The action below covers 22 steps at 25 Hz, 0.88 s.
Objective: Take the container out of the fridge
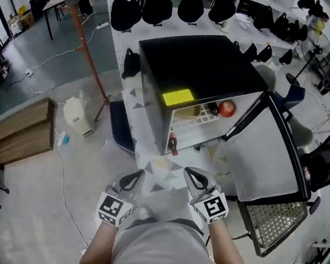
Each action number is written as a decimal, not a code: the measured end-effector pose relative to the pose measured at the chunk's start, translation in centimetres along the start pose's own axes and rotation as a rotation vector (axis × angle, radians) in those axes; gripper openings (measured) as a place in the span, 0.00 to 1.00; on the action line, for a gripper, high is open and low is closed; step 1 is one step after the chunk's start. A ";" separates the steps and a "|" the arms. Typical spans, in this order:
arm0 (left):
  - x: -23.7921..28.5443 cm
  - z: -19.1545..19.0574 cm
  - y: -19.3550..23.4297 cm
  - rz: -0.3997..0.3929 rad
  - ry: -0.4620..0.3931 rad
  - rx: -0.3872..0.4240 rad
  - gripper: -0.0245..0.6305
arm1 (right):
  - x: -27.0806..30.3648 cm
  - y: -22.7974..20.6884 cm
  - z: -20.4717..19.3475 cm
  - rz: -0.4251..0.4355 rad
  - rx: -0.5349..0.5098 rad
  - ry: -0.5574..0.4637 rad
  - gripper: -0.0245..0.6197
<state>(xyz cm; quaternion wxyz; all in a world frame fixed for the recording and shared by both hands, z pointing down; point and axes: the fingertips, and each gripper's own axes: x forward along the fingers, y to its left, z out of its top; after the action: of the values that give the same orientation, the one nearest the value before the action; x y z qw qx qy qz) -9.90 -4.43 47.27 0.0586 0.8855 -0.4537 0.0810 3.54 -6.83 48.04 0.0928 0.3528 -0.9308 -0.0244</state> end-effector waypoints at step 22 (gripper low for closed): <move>-0.9 -1.5 9.6 0.085 0.054 -0.026 0.05 | 9.8 -8.0 -0.9 -0.092 -0.204 0.143 0.05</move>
<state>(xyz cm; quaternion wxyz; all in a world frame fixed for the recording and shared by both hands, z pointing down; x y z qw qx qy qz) -18.31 -9.04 48.84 0.0788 0.8620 -0.4904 0.1016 1.78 -19.27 49.57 0.1933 0.3845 -0.8973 -0.0980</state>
